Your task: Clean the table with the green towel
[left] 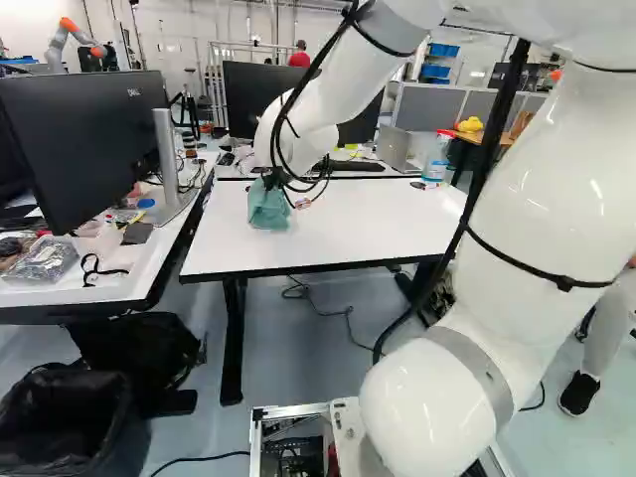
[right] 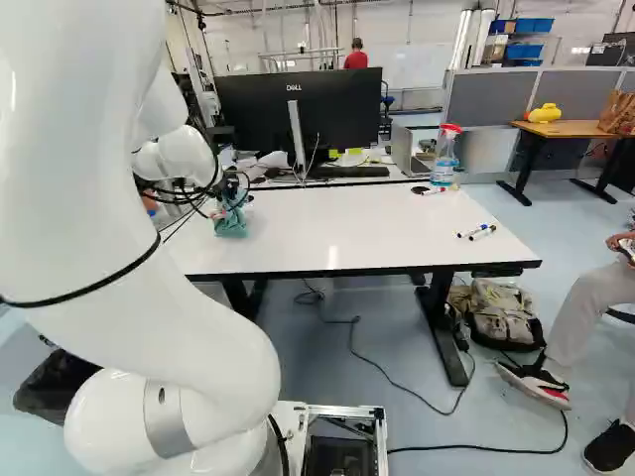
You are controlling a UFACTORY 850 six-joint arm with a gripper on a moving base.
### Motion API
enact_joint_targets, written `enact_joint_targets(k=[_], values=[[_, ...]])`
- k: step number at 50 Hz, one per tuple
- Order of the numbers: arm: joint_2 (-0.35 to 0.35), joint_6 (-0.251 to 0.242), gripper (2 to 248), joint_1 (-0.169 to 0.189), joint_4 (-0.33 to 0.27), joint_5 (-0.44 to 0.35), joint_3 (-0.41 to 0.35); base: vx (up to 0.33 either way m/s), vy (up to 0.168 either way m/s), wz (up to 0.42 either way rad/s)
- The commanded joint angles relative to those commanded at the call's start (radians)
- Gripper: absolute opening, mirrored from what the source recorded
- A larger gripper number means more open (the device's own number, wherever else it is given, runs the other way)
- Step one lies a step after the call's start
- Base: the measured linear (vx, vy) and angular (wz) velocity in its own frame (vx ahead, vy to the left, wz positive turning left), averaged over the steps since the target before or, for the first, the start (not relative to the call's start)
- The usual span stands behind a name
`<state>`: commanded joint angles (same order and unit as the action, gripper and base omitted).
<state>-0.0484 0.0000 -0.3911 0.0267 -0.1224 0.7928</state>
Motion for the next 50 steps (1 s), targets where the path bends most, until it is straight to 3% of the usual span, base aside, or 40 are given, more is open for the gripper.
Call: enact_joint_targets(k=[17,50], values=[[-0.024,0.0,38,-0.048,0.0,0.0,0.025,0.0,0.0,0.0],[-0.058,0.0,38,-0.049,0.0,0.0,0.028,0.0,0.0,0.0]])
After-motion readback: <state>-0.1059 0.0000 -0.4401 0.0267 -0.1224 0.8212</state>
